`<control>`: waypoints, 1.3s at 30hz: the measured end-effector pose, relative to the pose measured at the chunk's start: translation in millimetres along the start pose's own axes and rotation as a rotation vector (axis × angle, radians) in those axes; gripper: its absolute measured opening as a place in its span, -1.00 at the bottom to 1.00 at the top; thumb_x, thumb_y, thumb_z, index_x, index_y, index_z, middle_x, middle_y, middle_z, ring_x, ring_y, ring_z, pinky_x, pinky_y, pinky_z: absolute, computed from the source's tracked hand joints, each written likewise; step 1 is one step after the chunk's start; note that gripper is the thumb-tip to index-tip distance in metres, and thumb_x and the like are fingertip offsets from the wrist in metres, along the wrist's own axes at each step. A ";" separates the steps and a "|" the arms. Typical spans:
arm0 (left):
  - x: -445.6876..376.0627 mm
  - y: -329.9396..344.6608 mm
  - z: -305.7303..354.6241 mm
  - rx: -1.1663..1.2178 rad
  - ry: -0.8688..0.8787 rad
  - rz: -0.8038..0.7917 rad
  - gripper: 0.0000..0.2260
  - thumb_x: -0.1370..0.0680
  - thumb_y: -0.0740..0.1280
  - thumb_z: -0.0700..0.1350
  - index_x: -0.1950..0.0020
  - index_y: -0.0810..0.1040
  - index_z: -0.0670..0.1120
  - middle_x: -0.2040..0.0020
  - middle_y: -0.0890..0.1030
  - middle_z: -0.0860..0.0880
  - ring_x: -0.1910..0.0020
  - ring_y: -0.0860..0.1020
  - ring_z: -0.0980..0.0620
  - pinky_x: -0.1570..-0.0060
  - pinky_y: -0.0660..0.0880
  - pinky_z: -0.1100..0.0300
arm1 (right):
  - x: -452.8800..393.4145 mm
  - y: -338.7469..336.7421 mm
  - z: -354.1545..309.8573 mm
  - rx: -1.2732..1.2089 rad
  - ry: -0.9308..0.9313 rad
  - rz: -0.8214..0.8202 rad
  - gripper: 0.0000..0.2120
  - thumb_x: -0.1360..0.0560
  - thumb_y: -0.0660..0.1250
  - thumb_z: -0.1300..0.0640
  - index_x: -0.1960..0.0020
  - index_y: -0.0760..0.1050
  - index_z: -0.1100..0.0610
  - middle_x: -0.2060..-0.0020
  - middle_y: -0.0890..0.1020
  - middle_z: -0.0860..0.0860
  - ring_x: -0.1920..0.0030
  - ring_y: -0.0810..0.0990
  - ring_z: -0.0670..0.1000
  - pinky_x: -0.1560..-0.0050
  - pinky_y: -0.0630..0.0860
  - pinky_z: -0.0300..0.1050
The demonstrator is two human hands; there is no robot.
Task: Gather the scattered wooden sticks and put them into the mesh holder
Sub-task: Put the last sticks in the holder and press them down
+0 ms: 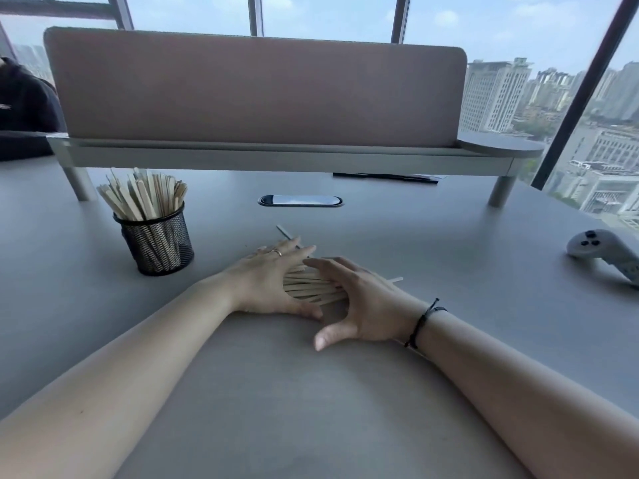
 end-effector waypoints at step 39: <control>26.7 -1.3 -20.1 0.104 0.028 0.151 -0.24 -0.33 0.26 0.53 -0.48 0.33 0.28 -0.49 0.29 0.35 -0.48 0.19 0.27 -0.49 0.13 0.15 | -28.4 -30.2 32.1 -0.083 0.138 0.201 -0.49 -0.36 0.33 -0.41 -0.14 0.61 -0.11 -0.04 0.68 -0.22 -0.07 0.61 -0.21 -0.09 0.51 -0.26</control>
Point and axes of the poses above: each hand's wrist, its own x-axis away from the middle knuckle, its own y-axis out of the palm, z = x × y, the point moved 7 cm from there along -x, towards the middle knuckle
